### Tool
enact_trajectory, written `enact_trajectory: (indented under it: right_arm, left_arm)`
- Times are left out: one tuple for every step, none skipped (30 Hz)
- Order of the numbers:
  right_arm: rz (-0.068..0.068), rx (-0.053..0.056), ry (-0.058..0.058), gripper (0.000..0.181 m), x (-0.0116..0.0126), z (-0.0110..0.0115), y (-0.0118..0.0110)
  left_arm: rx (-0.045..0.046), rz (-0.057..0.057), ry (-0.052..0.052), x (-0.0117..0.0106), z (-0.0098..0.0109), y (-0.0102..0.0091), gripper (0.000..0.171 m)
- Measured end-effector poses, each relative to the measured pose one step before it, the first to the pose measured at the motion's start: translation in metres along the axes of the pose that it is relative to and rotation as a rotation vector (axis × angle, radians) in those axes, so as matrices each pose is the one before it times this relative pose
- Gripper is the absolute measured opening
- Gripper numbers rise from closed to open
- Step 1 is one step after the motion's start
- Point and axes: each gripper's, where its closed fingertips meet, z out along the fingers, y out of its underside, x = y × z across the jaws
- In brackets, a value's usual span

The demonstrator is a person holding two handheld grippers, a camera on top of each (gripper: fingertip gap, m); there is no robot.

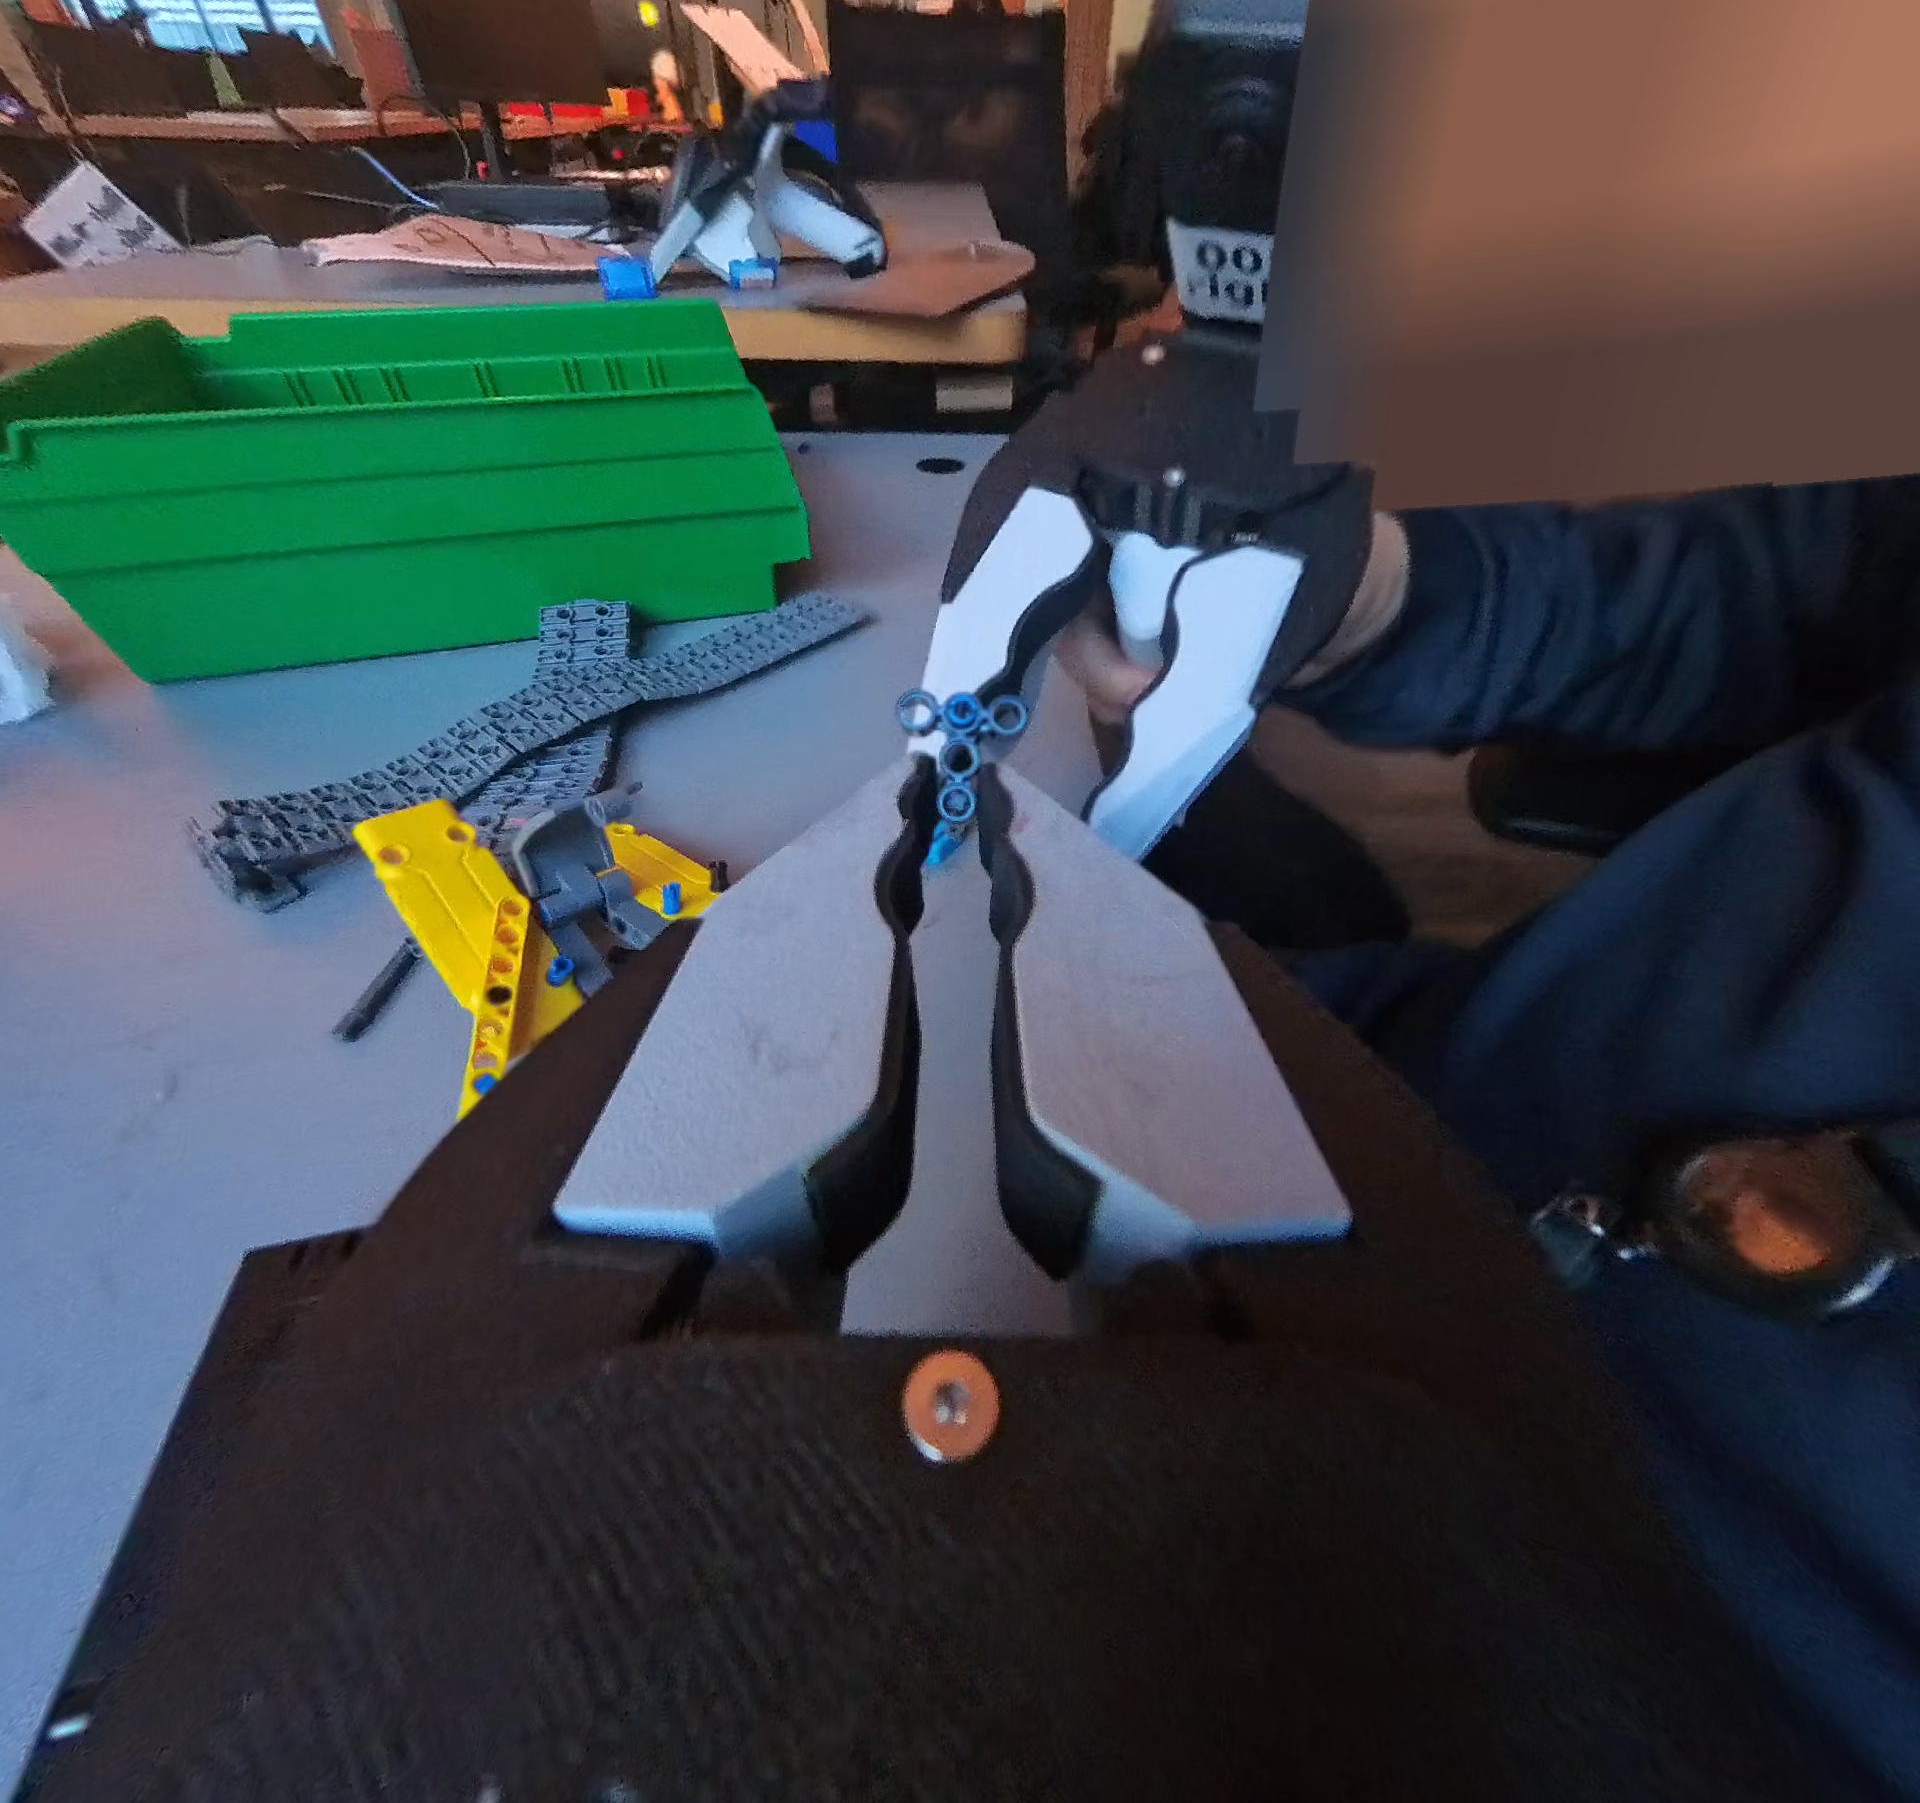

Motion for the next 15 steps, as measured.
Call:
enact_trajectory:
  right_arm:
    - [0.0098, 0.0193, 0.0032, 0.032, 0.00104, 0.00263, -0.00522]
    - [0.0107, 0.0115, 0.0137, 0.032, 0.00311, 0.00224, -0.00390]
    - [0.0032, 0.0038, 0.0125, 0.029, 0.00299, 0.00149, -0.00205]
    - [-0.0084, -0.0066, -0.0018, 0.006, 0.00056, 0.00097, 0.00004]
    - [-0.0140, -0.0144, -0.0048, 0.002, -0.00035, 0.00045, 0.00162]
    - [-0.0173, -0.0243, 0.0008, 0.002, 0.00048, -0.00013, 0.00353]
    - [-0.0261, -0.0419, 0.0216, 0.001, 0.00435, -0.00097, 0.00672]
    - [-0.0358, -0.0567, 0.0471, 0.001, 0.00951, -0.00161, 0.00967]
    - [-0.0373, -0.0531, 0.0442, 0.001, 0.01025, -0.00172, 0.00984]
    - [-0.0284, -0.0362, 0.0202, 0.001, 0.00747, -0.00087, 0.00709]
    - [-0.0183, -0.0253, 0.0011, 0.001, 0.00515, 0.00033, 0.00429]
    - [-0.0126, -0.0293, -0.0068, 0.002, 0.00420, 0.00209, 0.00407]
    - [-0.0086, -0.0391, -0.0099, 0.003, 0.00340, 0.00343, 0.00525]
    - [-0.0049, -0.0448, -0.0119, 0.009, 0.00222, 0.00354, 0.00570]
    - [-0.0024, -0.0367, -0.0088, 0.017, 0.00140, 0.00259, 0.00468]
  left_arm:
    - [0.01727, -0.0267, 0.0084, -0.00043, -0.00167, -0.00170, 0.006]
    - [0.00882, -0.0144, 0.0099, 0.00064, -0.00105, -0.00092, 0.006]
    - [0.00262, -0.0043, -0.0015, -0.00032, -0.00063, -0.00039, 0.006]
    - [-0.00189, 0.0004, -0.0112, -0.00147, -0.00040, 0.00030, 0.006]
    - [-0.00761, 0.0014, -0.0106, -0.00150, -0.00071, 0.00078, 0.006]
    - [-0.01321, 0.0035, -0.0109, -0.00136, -0.00116, 0.00139, 0.006]
    - [-0.01215, 0.0117, -0.0277, -0.00353, -0.00227, 0.00103, 0.006]
    - [-0.00473, 0.0215, -0.0281, -0.00313, -0.00338, -0.00032, 0.006]
    - [-0.00367, 0.0251, -0.0247, -0.00251, -0.00354, -0.00077, 0.006]
    - [-0.02571, 0.0326, -0.0352, -0.00367, -0.00262, 0.00252, 0.006]
    - [-0.06723, 0.0519, -0.0447, -0.00411, -0.00027, 0.00892, 0.006]
    - [-0.09290, 0.0622, -0.0487, -0.00334, 0.00221, 0.01268, 0.006]
    - [-0.09627, 0.0560, -0.0421, -0.00184, 0.00351, 0.01268, 0.006]
    - [-0.08588, 0.0451, -0.0271, 0.00053, 0.00347, 0.01055, 0.006]
    - [-0.06008, 0.0355, -0.0274, 0.00028, 0.00259, 0.00702, 0.006]
